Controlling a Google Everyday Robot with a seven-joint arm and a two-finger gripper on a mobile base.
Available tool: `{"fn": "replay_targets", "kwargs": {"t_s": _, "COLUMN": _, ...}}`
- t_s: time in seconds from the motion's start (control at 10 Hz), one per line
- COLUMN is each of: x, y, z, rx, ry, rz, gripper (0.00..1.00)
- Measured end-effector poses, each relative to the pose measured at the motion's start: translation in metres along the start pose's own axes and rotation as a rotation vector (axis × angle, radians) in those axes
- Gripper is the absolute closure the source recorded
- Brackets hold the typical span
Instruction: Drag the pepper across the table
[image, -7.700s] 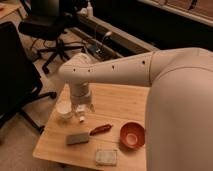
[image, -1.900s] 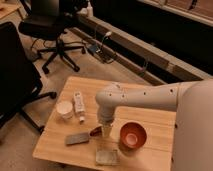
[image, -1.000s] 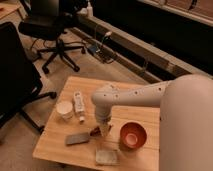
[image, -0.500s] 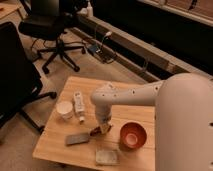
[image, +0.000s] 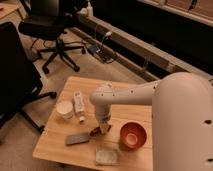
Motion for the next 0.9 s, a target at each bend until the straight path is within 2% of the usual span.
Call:
{"fn": "replay_targets", "kwargs": {"t_s": 0.1, "x": 0.000, "y": -0.002, "z": -0.001, "rx": 0.002, "ry": 0.002, "rz": 0.000, "gripper": 0.64}}
{"fn": "replay_targets", "kwargs": {"t_s": 0.2, "x": 0.000, "y": -0.005, "z": -0.002, "rx": 0.004, "ry": 0.005, "rz": 0.001, "gripper": 0.60}}
{"fn": "replay_targets", "kwargs": {"t_s": 0.7, "x": -0.002, "y": -0.022, "z": -0.002, "rx": 0.002, "ry": 0.027, "rz": -0.010, "gripper": 0.60}}
{"fn": "replay_targets", "kwargs": {"t_s": 0.9, "x": -0.005, "y": -0.038, "z": -0.003, "rx": 0.014, "ry": 0.038, "rz": -0.022, "gripper": 0.60}}
